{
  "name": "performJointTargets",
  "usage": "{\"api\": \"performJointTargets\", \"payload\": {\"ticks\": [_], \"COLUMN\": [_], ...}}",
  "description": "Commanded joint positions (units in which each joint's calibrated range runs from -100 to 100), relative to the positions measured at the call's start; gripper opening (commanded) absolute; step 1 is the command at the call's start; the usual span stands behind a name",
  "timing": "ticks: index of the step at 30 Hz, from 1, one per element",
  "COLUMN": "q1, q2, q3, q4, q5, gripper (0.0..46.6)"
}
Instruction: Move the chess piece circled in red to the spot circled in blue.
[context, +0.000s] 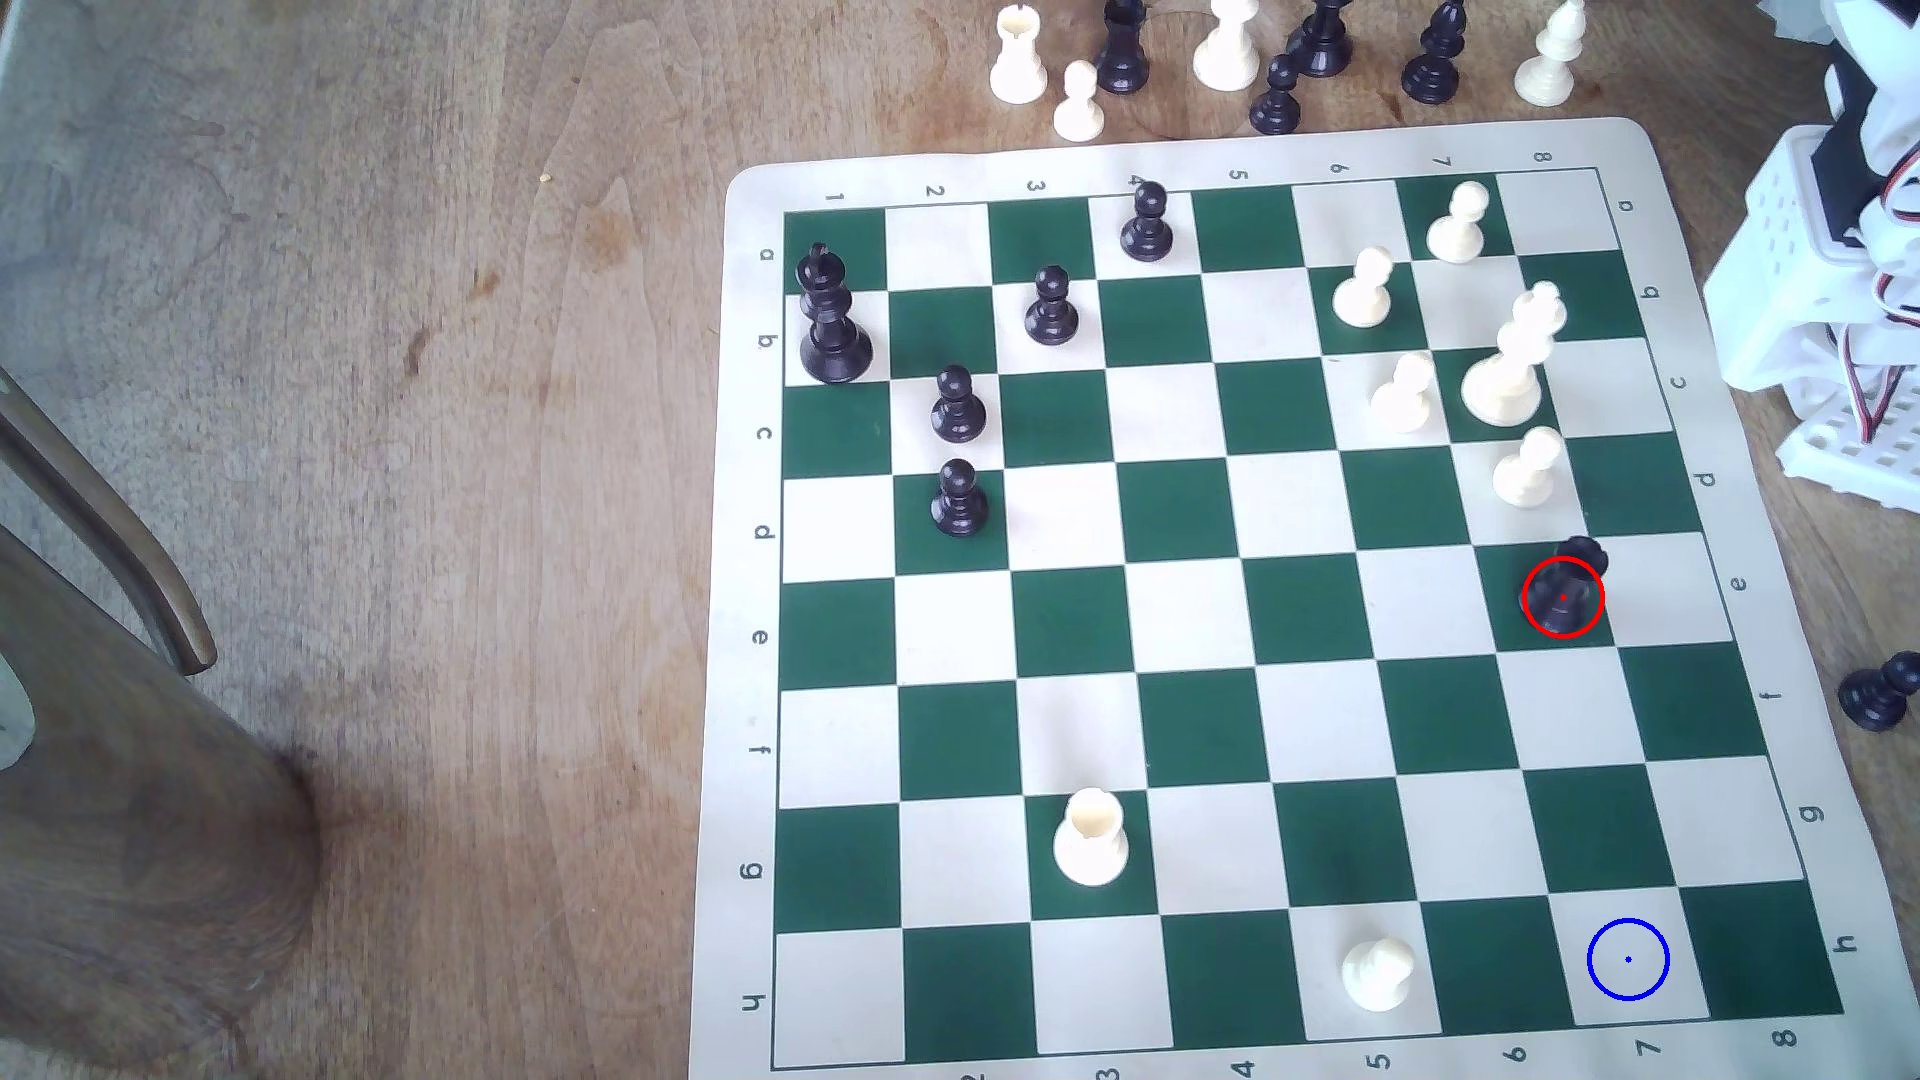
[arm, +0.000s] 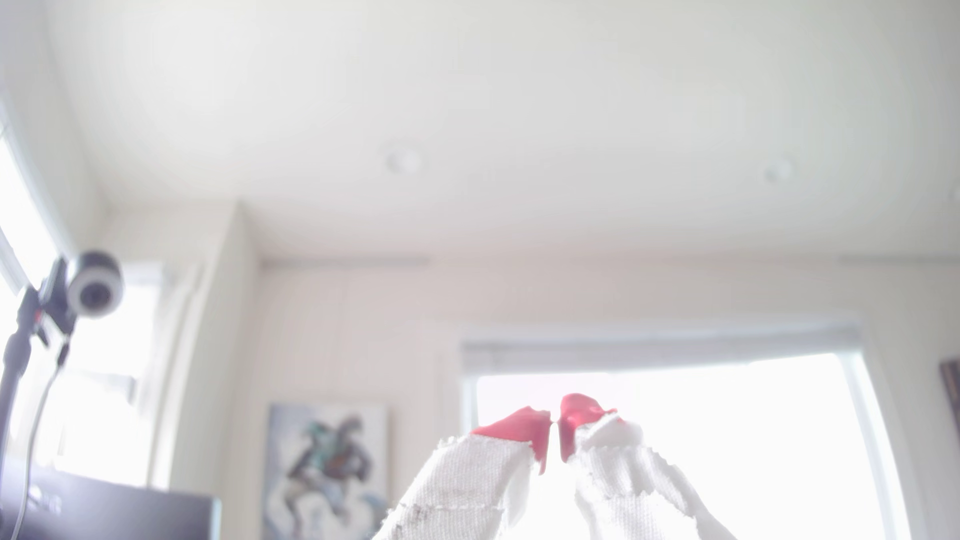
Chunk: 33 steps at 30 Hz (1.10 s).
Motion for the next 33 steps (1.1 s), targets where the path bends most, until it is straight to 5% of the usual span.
{"api": "performJointTargets", "payload": {"ticks": [1, 20, 33], "q1": [-1.0, -3.5, -3.1], "q2": [0.1, 0.1, 0.2], "q3": [1.0, -21.3, -41.0], "q4": [-56.0, -8.1, 42.9], "q5": [2.7, 2.5, 4.0], "gripper": [32.8, 30.8, 31.1]}}
